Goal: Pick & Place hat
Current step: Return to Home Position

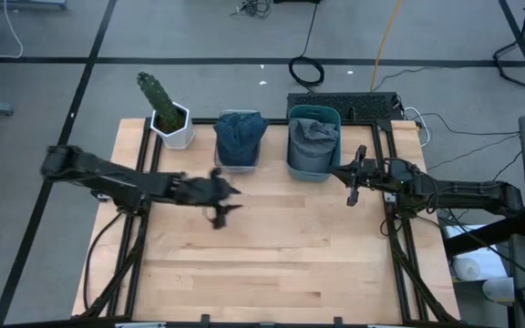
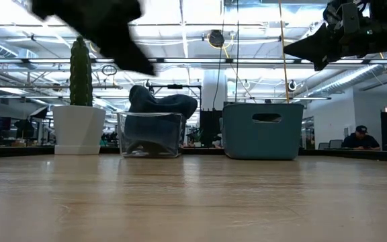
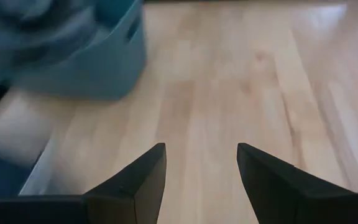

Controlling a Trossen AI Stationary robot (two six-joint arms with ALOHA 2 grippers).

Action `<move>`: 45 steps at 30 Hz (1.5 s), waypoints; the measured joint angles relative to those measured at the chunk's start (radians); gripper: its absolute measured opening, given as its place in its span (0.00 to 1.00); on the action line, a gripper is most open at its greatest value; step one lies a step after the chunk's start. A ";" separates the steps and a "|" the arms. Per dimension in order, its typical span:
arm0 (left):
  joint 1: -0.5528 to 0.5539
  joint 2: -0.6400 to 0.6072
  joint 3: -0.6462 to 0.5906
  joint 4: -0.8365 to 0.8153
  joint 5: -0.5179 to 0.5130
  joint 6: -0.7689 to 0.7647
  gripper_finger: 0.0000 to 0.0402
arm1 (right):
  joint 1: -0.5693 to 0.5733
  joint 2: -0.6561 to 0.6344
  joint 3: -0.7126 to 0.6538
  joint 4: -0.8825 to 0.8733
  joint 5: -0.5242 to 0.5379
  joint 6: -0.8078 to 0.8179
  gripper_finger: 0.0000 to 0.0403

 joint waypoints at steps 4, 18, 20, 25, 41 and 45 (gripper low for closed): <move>0.036 -0.241 -0.213 0.058 -0.001 -0.062 0.51 | -0.001 -0.008 0.000 -0.007 0.005 -0.008 0.00; 0.039 -1.108 -0.655 0.026 -0.012 -0.061 0.51 | -0.008 -0.109 -0.088 0.035 0.069 -0.006 0.00; 0.039 -1.180 -0.671 -0.043 -0.011 -0.067 0.50 | -0.008 -0.138 -0.118 0.040 0.102 -0.005 0.00; 0.039 -1.323 -0.671 -0.186 -0.011 -0.079 0.50 | -0.008 -0.215 -0.196 0.051 0.100 0.013 0.00; 0.031 -1.320 -0.670 -0.186 -0.024 -0.082 0.49 | 0.028 -0.250 -0.260 0.015 -0.030 -0.043 0.00; 0.031 -1.319 -0.670 -0.197 -0.022 -0.141 0.49 | 0.028 -0.250 -0.261 0.011 -0.030 0.007 0.00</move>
